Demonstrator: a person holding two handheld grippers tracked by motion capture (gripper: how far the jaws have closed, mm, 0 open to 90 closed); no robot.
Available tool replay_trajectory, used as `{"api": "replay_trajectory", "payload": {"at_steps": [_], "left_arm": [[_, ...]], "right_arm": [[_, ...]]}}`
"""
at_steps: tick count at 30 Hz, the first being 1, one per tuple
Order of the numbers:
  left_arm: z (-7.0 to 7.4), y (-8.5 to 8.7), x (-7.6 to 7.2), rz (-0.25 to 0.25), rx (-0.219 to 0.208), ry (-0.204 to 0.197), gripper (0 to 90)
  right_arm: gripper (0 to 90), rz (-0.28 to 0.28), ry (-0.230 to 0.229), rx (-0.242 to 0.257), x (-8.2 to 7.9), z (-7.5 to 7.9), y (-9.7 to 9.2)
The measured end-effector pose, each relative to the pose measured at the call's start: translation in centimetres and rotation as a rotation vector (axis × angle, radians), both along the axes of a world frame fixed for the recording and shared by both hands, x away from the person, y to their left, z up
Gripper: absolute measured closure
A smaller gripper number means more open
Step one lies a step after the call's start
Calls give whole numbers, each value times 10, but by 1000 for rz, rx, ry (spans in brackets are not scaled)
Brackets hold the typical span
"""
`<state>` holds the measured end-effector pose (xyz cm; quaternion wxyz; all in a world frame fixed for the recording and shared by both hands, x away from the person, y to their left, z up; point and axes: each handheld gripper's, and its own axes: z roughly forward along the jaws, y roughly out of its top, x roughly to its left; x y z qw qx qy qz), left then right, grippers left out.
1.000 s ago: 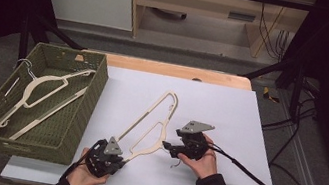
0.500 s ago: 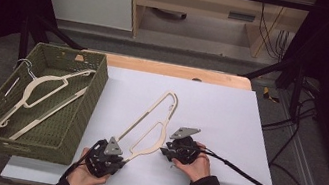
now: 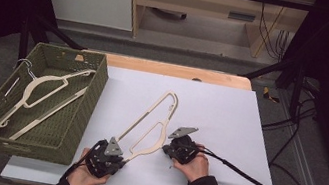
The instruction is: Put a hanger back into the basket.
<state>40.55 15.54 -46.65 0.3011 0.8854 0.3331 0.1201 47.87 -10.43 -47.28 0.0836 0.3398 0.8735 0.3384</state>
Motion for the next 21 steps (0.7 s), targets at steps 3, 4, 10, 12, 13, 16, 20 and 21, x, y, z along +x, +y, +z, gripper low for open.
{"api": "replay_trajectory", "payload": {"at_steps": [3,4,10,12,13,16,20,21], "left_arm": [[0,0,0,-5,3,2,786],[0,0,0,-3,1,-5,781],[9,2,0,-8,-14,-40,705],[13,2,0,-9,-37,-69,638],[18,-1,2,-14,-47,-99,597],[25,-9,7,-30,-79,-161,470],[29,-22,13,-70,-68,-167,350],[29,-28,15,-84,-59,-161,350]], "right_arm": [[896,-6,17,6,1,1,-1],[896,4,13,6,2,1,-1],[898,21,-14,38,1,11,-5],[897,27,-21,34,0,14,-6],[898,34,-25,47,0,18,-8],[898,35,-29,45,-1,24,-10],[898,35,-29,34,-3,29,-8],[898,44,-38,32,-3,30,-8]]}}
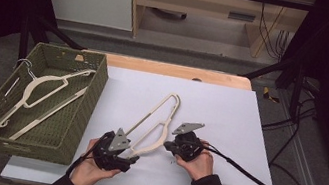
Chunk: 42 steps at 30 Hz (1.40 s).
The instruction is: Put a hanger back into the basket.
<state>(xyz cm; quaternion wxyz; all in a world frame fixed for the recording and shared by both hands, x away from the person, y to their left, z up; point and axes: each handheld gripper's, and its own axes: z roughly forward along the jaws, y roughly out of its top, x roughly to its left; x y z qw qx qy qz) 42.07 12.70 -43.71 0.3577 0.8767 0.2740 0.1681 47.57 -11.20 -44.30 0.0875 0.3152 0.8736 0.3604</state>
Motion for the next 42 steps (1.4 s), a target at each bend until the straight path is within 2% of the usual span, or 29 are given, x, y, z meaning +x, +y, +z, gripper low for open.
{"api": "replay_trajectory", "payload": {"at_steps": [1,2,4,6,7,9,10,12,13,16,18,21,23,25,29,30,31,32,35,37,38,39,40,41,42], "left_arm": [[0,-4,2,-5,11,-2,322],[-2,-16,7,-6,38,-2,311],[-4,-26,12,-15,64,-4,311],[-7,-35,17,-14,111,-23,317],[-9,-39,20,-18,134,-30,328],[-12,-42,22,-9,144,-36,375],[-16,-46,27,-10,170,-44,409],[-18,-48,29,-8,178,-37,434],[-21,-50,32,-11,184,-38,496],[-23,-52,34,-13,215,-28,578],[-23,-52,34,-25,204,-24,630],[-22,-55,31,-44,218,-32,725],[-21,-56,30,-40,240,-44,742],[-22,-57,29,-41,241,-53,750],[-21,-57,27,-48,251,-82,767],[-19,-57,25,-47,253,-99,773],[-18,-57,25,-46,249,-109,778],[-18,-57,25,-46,249,-109,780],[-14,-54,24,-39,230,-112,785],[-11,-50,24,-28,211,-122,788],[-9,-49,24,-24,210,-122,790],[-9,-49,24,-24,210,-122,793],[-7,-46,24,-14,202,-127,795],[-7,-46,24,-14,202,-127,797],[-3,-43,25,-2,196,-125,799]], "right_arm": [[898,-6,10,9,-2,3,1],[898,-8,5,6,-2,4,2],[898,1,-2,4,-3,7,2],[899,7,3,11,-4,9,1],[899,3,2,15,-4,10,1],[899,0,0,14,-5,12,0],[898,4,-2,7,-5,13,-1],[899,6,-4,21,-5,13,-1],[899,12,-11,12,-5,15,-1],[898,8,-12,12,-6,16,-1],[898,7,-21,-2,-7,18,1],[898,12,-35,-10,-9,19,2],[897,10,-36,-9,-9,20,2],[897,10,-39,-11,-9,20,2],[892,10,-56,18,-9,21,1],[820,5,-65,32,-10,24,0],[802,13,-78,41,-10,25,-1],[770,6,-85,57,-12,29,-3],[653,-13,-147,115,-15,44,-15],[585,-54,-204,156,-18,54,-27],[544,-76,-223,173,-19,58,-34],[544,-76,-223,173,-19,58,-34],[480,-121,-265,208,-20,66,-48],[480,-121,-265,208,-20,66,-48],[409,-168,-287,255,-21,71,-65]]}}
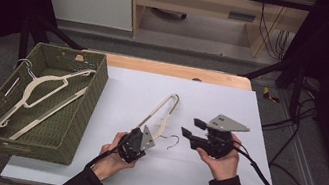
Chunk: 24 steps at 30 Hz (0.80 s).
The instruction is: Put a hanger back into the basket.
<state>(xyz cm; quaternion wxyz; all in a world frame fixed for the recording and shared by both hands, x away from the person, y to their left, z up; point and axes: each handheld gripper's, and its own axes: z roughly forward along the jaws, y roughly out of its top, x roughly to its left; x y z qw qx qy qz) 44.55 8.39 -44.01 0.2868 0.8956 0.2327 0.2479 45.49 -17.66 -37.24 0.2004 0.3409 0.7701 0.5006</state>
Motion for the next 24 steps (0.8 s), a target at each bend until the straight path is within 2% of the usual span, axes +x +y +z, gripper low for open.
{"api": "replay_trajectory", "payload": {"at_steps": [4,5,7,8,9,12,13,15,17,18,20,21,22,23,24], "left_arm": [[9,9,2,39,-26,-11,812],[9,9,2,39,-26,-11,816],[14,16,5,61,-47,-14,820],[18,22,7,89,-69,-19,829],[18,22,7,89,-69,-19,833],[25,35,13,145,-120,-35,846],[25,35,13,145,-120,-35,850],[28,46,16,184,-154,-46,859],[28,50,16,186,-167,-46,862],[30,55,17,191,-199,-21,862],[35,64,16,199,-253,-9,863],[35,64,16,199,-253,-9,863],[41,69,13,206,-279,-13,862],[41,69,13,206,-279,-13,863],[46,74,10,198,-298,-10,863]], "right_arm": [[305,-43,-27,53,-1,2,-23],[305,-43,-27,53,-1,2,-23],[238,-49,-23,91,-2,1,-33],[198,-56,-26,100,-3,-1,-40],[198,-56,-26,100,-3,-1,-40],[154,-67,-17,92,-6,-8,-51],[145,-71,-11,92,-6,-10,-53],[140,-79,-1,88,-7,-13,-57],[137,-81,-1,84,-6,-14,-58],[135,-85,4,90,-6,-15,-59],[121,-81,3,87,-7,-16,-61],[115,-79,2,86,-7,-16,-61],[110,-80,-3,83,-7,-16,-61],[110,-80,-3,83,-7,-16,-61],[107,-78,-8,84,-8,-16,-61]]}}
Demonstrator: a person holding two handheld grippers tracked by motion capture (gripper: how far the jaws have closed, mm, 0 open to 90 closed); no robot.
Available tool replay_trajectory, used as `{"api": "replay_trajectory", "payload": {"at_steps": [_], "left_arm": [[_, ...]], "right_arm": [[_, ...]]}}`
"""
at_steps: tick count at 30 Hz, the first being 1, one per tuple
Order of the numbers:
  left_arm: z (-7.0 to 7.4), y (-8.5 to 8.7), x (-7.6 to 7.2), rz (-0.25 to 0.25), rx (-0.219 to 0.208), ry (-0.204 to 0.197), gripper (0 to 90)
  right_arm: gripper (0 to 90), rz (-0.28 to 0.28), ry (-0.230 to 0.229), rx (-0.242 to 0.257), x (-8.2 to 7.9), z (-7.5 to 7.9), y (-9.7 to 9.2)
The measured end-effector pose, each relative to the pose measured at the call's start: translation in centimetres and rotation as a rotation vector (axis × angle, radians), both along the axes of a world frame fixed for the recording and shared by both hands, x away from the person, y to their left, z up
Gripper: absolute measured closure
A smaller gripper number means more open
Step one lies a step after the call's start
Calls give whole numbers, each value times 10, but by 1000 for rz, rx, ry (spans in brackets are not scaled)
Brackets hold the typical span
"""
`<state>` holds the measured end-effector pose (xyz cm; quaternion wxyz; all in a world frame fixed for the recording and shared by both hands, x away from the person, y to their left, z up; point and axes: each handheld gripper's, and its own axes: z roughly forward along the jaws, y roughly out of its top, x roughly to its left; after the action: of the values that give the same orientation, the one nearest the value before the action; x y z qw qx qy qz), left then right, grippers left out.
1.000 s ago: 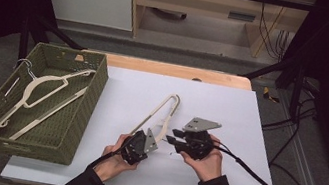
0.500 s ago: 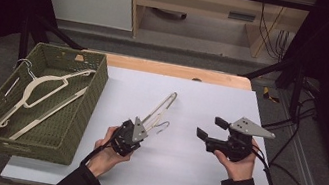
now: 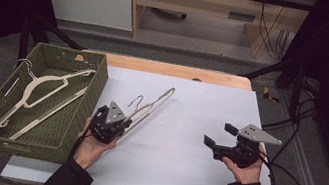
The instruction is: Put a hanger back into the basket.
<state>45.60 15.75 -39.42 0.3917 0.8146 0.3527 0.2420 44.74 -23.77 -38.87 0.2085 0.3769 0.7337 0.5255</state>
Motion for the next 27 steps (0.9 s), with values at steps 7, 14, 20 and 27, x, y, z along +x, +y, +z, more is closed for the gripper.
{"api": "replay_trajectory", "payload": {"at_steps": [7,14,20,27], "left_arm": [[38,22,-17,-44,-119,-37,863],[67,46,-28,-51,-168,-80,862],[87,64,-34,-54,-200,-112,862],[116,91,-33,-60,-208,-128,862]], "right_arm": [[88,1,-1,19,0,0,-4],[69,5,-12,19,-1,0,-7],[56,1,-30,30,-4,3,-10],[41,-12,-29,25,-4,3,-14]]}}
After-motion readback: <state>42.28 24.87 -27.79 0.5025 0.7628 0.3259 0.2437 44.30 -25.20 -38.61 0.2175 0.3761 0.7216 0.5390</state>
